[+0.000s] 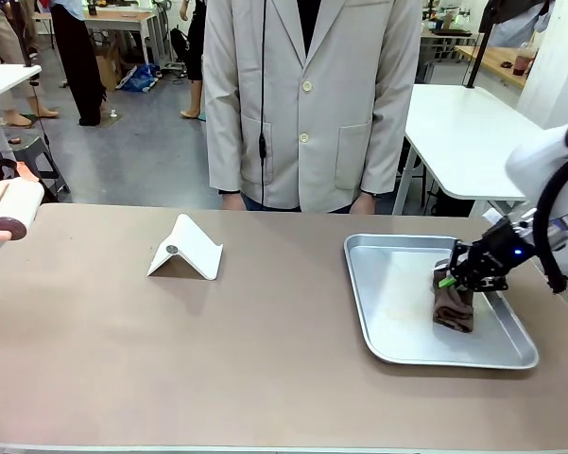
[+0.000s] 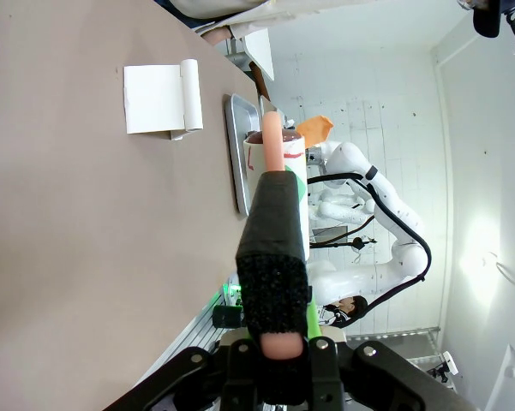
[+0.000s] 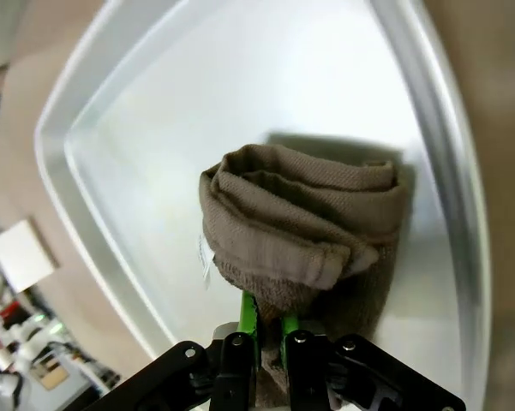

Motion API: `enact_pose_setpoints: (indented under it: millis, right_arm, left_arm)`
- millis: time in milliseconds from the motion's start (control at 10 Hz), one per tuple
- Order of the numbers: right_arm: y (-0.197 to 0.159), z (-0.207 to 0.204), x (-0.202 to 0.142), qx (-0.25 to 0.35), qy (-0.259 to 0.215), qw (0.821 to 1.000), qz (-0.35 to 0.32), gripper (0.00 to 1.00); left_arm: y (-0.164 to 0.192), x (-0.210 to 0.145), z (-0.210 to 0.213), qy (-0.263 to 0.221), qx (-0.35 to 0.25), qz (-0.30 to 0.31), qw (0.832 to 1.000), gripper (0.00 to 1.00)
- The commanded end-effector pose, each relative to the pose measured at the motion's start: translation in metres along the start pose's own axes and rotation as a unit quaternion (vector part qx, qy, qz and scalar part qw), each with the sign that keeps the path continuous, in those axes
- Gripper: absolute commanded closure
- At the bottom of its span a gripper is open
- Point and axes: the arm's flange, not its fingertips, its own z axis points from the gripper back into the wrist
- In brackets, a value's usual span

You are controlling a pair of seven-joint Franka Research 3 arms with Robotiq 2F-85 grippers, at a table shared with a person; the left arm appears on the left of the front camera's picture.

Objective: Clean the surface of the table.
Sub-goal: Clean the area not pointed to by the person.

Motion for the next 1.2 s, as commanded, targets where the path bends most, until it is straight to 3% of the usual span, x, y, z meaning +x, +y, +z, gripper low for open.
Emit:
enact_pose_setpoints:
  millis: [0,100,300,400,600,700,800,1100]
  right_arm:
    - [-0.018,0.023,-0.013,0.16,0.01,0.986,0.038,0.88]
    - [-0.019,0.032,-0.018,0.243,0.029,0.967,0.065,0.88]
    - [-0.018,0.045,-0.025,0.402,0.117,0.901,0.117,0.88]
    - [-0.018,0.052,-0.024,0.464,0.14,0.869,0.097,0.88]
    - [-0.018,0.068,-0.032,0.554,0.189,0.806,0.085,0.88]
    - [-0.023,0.079,-0.038,0.571,0.216,0.787,0.088,0.88]
    - [-0.035,0.091,-0.039,0.563,0.212,0.794,0.085,0.88]
    - [-0.073,0.106,-0.029,0.585,0.13,0.799,0.051,0.88]
  left_arm:
    - [-0.004,0.001,-0.001,-0.007,-0.006,-0.006,1.0,1.0]
    - [-0.004,0.001,-0.001,-0.007,-0.006,-0.006,1.0,1.0]
    - [-0.004,0.001,-0.001,-0.007,-0.006,-0.006,1.0,1.0]
    - [-0.004,0.001,-0.001,-0.007,-0.006,-0.006,1.0,1.0]
    - [-0.004,0.001,-0.001,-0.007,-0.006,-0.006,1.0,1.0]
    - [-0.004,0.001,-0.001,-0.007,-0.006,-0.006,1.0,1.0]
    - [-0.004,0.001,-0.001,-0.007,-0.006,-0.006,1.0,1.0]
    - [-0.004,0.001,-0.001,-0.007,-0.006,-0.006,1.0,1.0]
